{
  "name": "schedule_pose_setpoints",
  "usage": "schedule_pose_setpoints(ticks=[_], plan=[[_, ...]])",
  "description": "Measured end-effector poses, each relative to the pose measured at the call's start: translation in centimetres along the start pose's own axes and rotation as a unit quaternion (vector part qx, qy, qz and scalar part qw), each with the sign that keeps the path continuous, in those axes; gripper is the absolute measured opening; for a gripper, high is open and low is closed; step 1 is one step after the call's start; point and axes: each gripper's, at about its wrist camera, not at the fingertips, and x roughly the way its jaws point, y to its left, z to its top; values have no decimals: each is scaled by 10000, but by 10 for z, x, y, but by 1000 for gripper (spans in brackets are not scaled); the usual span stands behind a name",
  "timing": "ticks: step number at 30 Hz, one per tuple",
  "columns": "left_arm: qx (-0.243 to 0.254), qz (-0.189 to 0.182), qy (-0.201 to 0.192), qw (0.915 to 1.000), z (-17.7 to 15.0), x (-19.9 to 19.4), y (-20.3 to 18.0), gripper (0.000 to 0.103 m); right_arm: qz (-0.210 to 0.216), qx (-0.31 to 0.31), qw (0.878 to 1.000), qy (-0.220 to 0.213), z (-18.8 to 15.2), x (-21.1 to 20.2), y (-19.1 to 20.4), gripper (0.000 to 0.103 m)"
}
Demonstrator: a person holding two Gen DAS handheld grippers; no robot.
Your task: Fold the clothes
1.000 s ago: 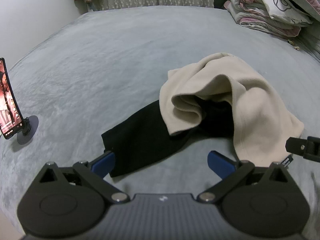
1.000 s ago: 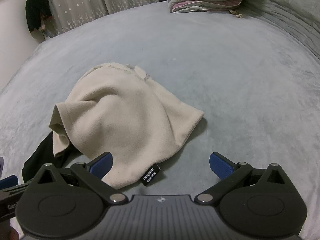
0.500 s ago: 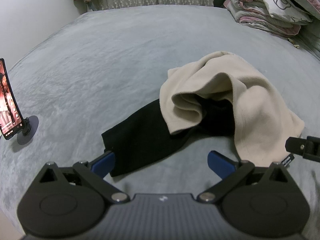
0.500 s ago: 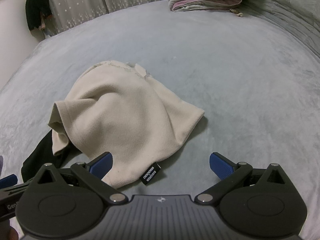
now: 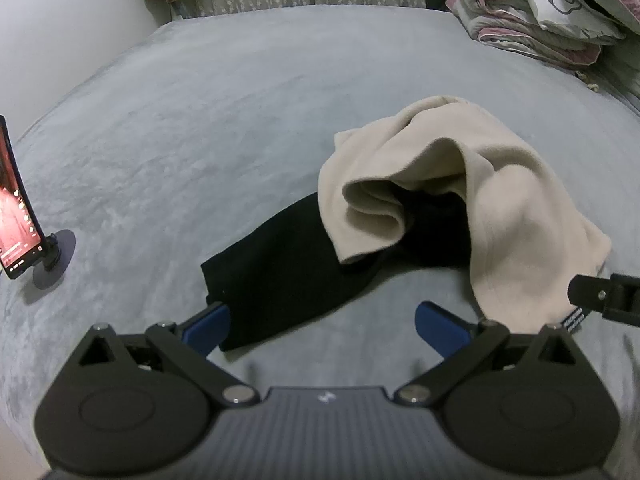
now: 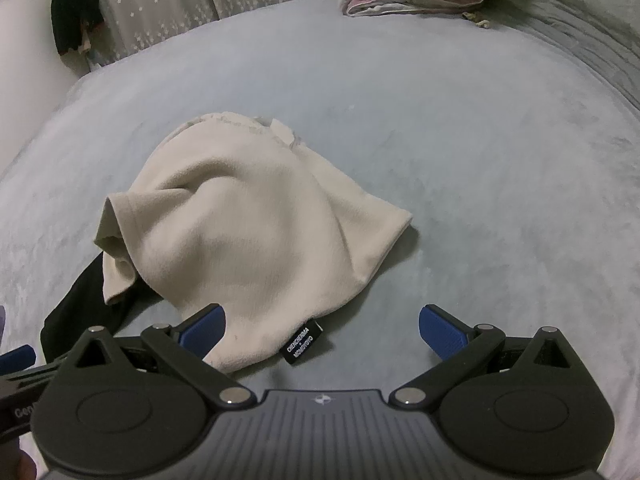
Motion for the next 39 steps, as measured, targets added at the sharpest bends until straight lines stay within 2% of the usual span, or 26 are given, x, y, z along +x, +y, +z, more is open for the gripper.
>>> schedule_pose_setpoints(ticks=[9,16,20,24,28,32,39], plan=[[41,64,93,9999,-1,6,0,103,-164,-125,9994,287,-2,20,3,103],[20,151,437,9989,-6,26,1,103,-372,-212,9973,598,-5,44,4,103],[49,209,589,9980,-9,38,0,103,-421,-295,9967,629,-7,50,5,103],[-11,112,745,9972,-13,46,1,103,-390,-370,9972,520,-12,51,5,103],[-52,48,667,9978,-19,46,4,103,-331,-495,9972,450,-15,52,3,103],[-72,-12,472,9989,-28,45,7,103,-256,-666,9972,225,-23,50,2,103],[28,-18,-33,10000,-43,39,5,103,-233,-729,9961,-447,-47,41,3,103]])
